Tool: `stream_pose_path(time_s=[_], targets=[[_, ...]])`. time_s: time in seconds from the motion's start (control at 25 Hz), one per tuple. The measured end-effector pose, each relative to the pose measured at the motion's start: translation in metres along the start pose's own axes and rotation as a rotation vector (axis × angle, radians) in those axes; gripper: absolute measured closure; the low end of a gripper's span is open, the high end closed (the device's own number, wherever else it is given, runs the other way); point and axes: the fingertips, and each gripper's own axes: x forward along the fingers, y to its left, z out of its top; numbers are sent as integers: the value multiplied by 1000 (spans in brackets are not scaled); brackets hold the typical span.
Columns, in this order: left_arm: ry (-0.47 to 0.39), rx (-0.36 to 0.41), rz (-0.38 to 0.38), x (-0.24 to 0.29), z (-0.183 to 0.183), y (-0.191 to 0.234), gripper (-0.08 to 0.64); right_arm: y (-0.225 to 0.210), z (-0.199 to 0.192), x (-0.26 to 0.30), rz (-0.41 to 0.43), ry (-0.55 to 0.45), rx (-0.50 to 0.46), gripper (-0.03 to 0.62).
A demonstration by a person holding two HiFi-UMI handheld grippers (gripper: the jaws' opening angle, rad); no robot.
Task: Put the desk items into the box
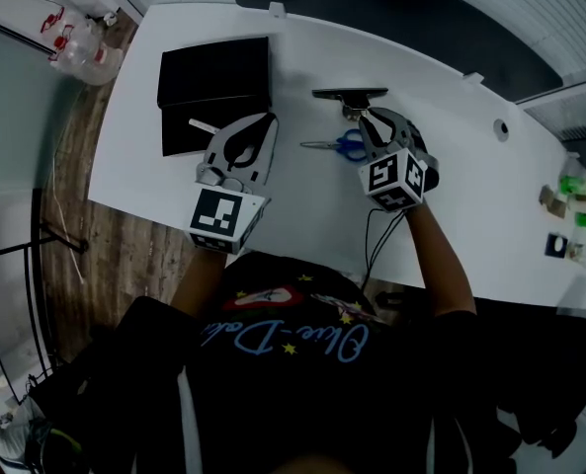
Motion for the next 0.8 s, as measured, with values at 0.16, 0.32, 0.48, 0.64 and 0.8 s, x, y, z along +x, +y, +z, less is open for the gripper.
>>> stream_pose_path(time_s=[0.16, 0.32, 0.48, 0.64, 0.8], targets=[[12, -4, 5, 1, -4, 3, 554, 3, -4, 8, -2, 45, -114, 517], [30, -7, 26, -1, -7, 11, 554, 8, -11, 18, 4, 75, -188, 522], [29, -15, 35, -2, -11, 16, 554, 14, -17, 29, -5, 82, -294, 526], [34, -19, 51, -4, -13, 23, 554, 18, -20, 36, -6, 105, -350, 527], [36, -16, 63, -5, -13, 29, 554, 15, -23, 44, -35, 126, -415, 526]])
